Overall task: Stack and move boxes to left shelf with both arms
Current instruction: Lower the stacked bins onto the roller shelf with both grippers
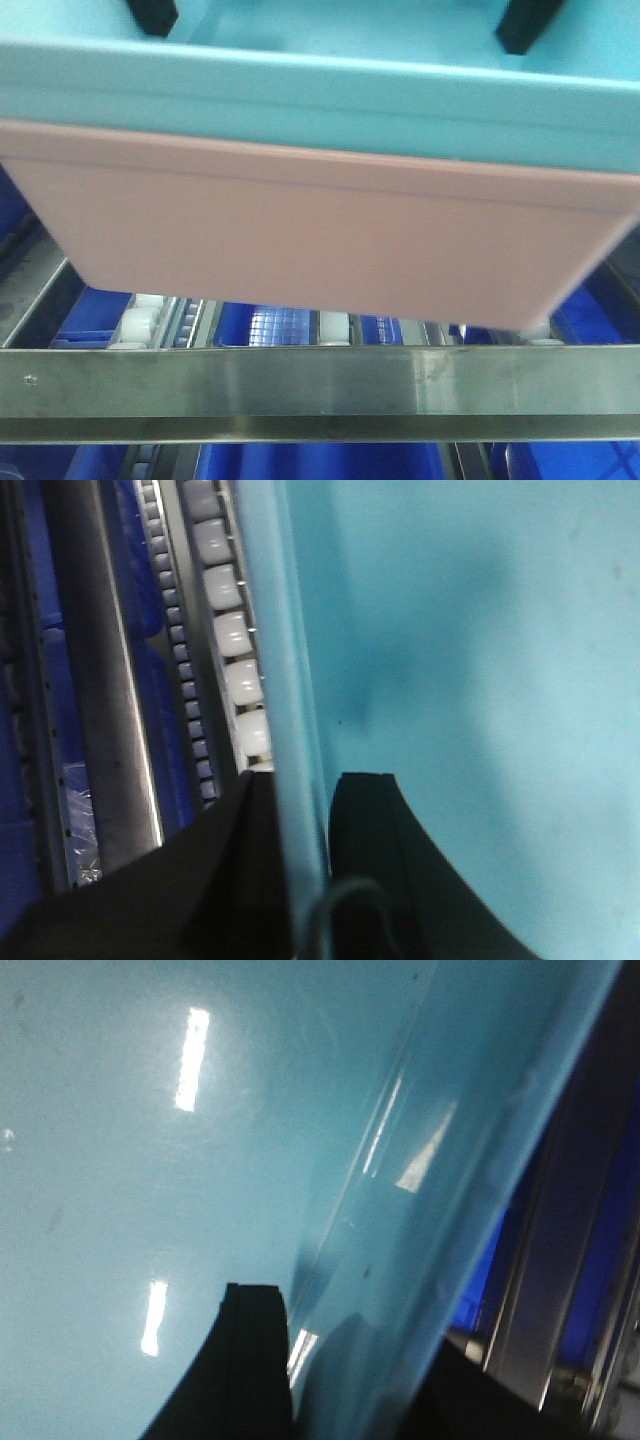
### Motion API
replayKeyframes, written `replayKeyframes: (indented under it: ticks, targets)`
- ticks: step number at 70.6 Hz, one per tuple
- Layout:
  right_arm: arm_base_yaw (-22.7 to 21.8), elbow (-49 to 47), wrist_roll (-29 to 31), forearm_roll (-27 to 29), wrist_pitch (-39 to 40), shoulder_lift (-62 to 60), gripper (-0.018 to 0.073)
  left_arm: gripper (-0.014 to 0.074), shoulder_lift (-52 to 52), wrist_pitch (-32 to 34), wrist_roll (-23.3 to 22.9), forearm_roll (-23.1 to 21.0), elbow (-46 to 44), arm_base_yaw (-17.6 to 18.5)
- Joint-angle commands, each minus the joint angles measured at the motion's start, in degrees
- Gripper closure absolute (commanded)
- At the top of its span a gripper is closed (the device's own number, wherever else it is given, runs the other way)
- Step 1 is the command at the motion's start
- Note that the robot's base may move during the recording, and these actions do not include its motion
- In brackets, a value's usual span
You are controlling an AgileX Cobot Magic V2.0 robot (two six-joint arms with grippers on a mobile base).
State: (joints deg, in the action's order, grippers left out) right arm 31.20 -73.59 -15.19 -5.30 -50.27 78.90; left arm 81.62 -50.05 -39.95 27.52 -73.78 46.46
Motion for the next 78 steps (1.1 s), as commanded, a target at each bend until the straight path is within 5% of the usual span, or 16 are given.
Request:
replayKeyframes:
  ticks: [1,38,78]
  targets:
    - [0.28,-6.27,5.16,1.65,5.33,1.62,0.0527,0.0599,-0.44,11.67,0.57,2.61,-2.22,-1.09]
    - [-4.23,-20.06,8.52,1.20,5.07,17.77,0.0527,0.0599,10.80,34.05,0.57,2.59,-4.23,-10.06]
    - [-4.31,-20.06,8.52,0.37,8.10,21.84,0.0527,0.0598,16.65,33.01,0.57,2.59,-4.23,-11.08]
